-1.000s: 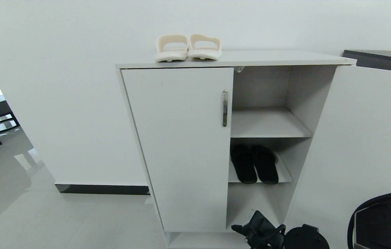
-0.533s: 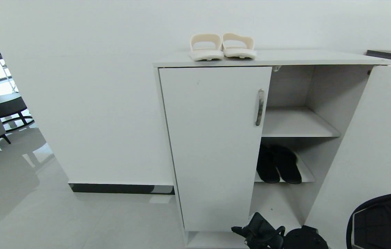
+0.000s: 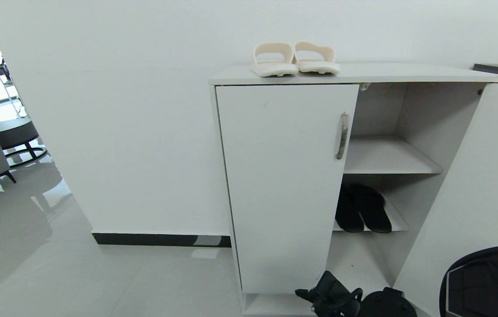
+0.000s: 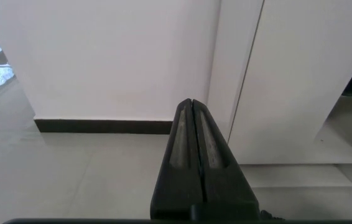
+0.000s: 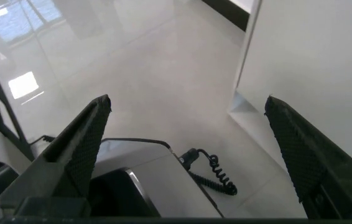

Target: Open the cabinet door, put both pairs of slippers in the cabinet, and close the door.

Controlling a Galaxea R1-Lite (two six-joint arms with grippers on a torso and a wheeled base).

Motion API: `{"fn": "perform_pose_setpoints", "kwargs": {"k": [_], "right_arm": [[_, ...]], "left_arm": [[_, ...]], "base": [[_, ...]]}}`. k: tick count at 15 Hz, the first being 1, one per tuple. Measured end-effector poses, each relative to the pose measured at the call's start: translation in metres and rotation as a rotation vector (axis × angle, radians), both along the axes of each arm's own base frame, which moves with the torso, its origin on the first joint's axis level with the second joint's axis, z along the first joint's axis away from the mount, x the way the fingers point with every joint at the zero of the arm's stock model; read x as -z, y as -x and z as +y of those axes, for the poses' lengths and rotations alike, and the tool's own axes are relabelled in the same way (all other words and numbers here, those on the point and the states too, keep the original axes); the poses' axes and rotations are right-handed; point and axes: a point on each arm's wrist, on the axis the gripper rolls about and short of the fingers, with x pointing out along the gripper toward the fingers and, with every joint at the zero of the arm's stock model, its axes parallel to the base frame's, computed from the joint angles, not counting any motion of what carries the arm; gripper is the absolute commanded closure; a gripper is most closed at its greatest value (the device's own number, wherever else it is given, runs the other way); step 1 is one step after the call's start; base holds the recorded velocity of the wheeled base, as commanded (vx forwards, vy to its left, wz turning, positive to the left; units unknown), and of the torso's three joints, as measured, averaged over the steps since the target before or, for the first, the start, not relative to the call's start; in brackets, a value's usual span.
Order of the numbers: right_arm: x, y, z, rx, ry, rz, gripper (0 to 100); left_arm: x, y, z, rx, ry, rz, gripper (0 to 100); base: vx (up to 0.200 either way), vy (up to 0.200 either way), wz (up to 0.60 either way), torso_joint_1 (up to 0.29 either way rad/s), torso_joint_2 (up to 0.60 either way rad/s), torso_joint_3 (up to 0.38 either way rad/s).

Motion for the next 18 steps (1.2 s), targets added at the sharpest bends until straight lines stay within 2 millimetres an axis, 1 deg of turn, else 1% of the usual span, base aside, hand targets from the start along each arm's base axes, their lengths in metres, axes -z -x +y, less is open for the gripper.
{"fn": "perform_pose_setpoints", "kwargs": {"k": [3, 7, 18], "right_arm": [[0.0013, -0.0001, 0.0001, 0.001, 0.004, 0.002, 0], [0.0029, 0.0003, 0.0003, 0.000, 0.010, 0.006, 0], [0.0042, 0.0003, 0.0004, 0.001, 0.014, 0.006, 0]], "left_arm": [[0.0000, 0.0000, 0.0000, 0.000, 0.001, 0.000, 100], [0.0002, 0.0000, 0.0000, 0.000, 0.001, 0.002, 100], [0.0000, 0.0000, 0.0000, 0.000, 0.001, 0.000, 100]], "base": [[0.000, 0.000, 0.00, 0.006, -0.02, -0.009], [0.000, 0.000, 0.00, 0.061, -0.25, -0.250], [0.000, 0.000, 0.00, 0.182, -0.49, -0.290]]}}
